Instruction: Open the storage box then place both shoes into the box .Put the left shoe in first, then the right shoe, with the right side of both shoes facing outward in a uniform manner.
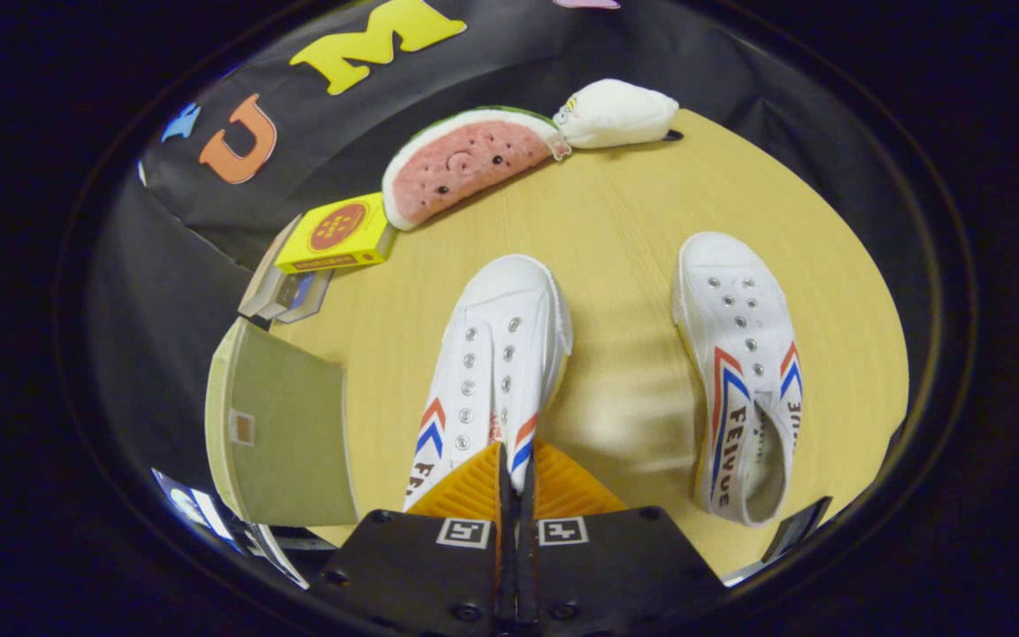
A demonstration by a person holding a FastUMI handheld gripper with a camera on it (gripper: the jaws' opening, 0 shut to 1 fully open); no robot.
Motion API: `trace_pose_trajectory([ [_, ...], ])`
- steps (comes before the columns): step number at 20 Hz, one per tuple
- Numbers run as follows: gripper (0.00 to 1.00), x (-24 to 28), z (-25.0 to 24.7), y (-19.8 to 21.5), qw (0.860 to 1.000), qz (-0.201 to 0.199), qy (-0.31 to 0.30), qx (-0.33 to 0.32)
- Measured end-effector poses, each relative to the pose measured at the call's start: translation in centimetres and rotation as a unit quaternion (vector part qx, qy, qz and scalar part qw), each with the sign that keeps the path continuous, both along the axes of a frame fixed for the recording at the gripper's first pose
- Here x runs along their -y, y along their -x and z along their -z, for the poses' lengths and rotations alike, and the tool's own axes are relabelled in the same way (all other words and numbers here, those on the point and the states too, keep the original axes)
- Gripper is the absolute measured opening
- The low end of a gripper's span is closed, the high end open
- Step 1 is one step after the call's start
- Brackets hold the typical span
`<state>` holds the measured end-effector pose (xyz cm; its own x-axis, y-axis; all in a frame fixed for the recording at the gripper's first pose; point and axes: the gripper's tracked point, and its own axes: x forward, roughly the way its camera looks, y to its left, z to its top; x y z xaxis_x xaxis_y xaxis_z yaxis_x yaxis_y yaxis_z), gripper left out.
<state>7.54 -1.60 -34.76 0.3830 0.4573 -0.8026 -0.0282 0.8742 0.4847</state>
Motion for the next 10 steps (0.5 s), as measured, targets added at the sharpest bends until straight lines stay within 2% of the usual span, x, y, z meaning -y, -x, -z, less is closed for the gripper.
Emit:
trace_pose_trajectory([
  [3,0.06,-4.0,-5.9,1.3,1.000,-0.001,-0.013,0.024],
  [7,0.06,-11.8,-13.5,2.8,0.997,-0.022,-0.034,0.059],
  [10,0.06,-18.2,-16.8,4.0,0.995,-0.048,-0.036,0.079],
])
